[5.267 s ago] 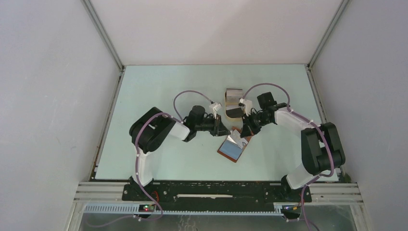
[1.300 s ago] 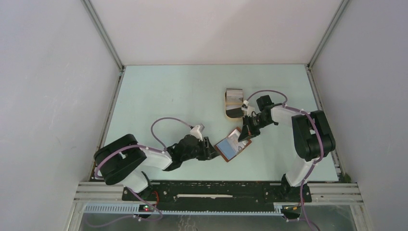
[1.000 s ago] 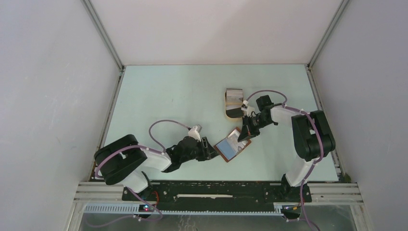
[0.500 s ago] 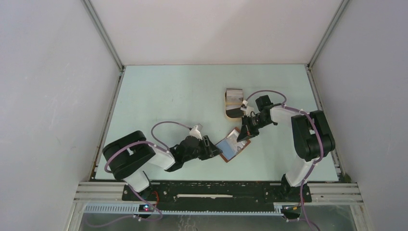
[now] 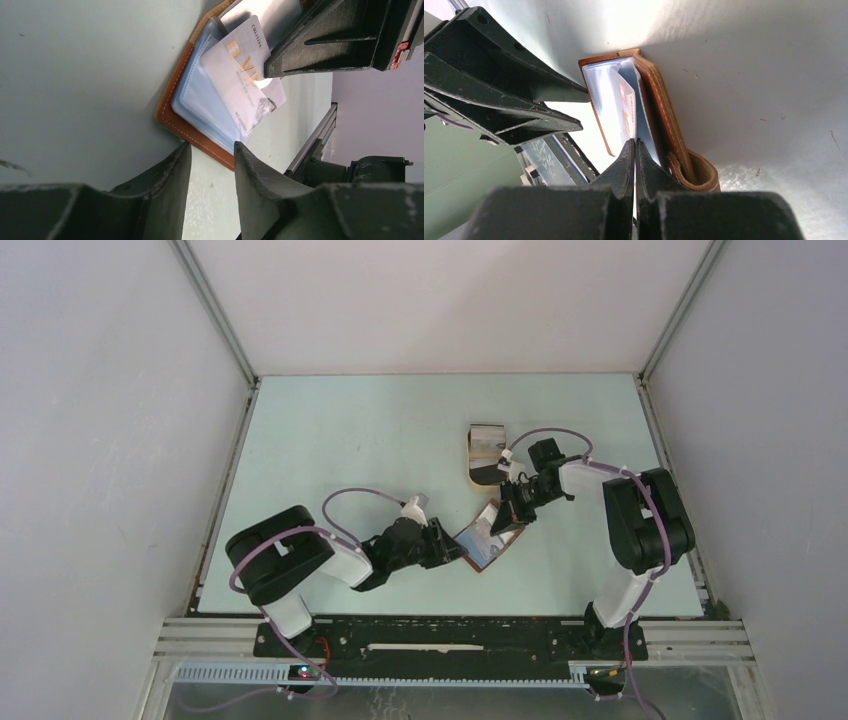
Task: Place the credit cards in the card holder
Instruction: Insert the credit card into the card holder.
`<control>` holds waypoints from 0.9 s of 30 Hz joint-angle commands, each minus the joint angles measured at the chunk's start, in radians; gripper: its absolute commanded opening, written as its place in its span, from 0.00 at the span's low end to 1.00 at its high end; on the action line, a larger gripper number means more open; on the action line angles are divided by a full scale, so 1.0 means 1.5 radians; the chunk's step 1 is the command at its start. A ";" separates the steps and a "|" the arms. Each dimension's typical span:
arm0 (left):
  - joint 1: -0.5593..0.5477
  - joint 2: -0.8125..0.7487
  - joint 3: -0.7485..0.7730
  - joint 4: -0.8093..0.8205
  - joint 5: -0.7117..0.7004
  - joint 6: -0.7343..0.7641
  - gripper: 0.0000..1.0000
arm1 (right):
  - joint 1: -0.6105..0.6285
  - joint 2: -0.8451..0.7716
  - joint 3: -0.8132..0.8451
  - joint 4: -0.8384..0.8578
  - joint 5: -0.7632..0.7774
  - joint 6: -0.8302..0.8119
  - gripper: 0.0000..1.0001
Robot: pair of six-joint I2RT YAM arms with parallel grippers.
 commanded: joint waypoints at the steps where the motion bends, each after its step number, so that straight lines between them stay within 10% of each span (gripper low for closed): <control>1: 0.016 0.030 0.003 -0.105 -0.036 0.032 0.44 | 0.008 0.006 -0.005 0.001 0.017 0.005 0.00; 27: 0.048 0.046 0.032 -0.118 0.012 0.078 0.42 | 0.034 0.062 0.039 -0.026 -0.046 -0.003 0.00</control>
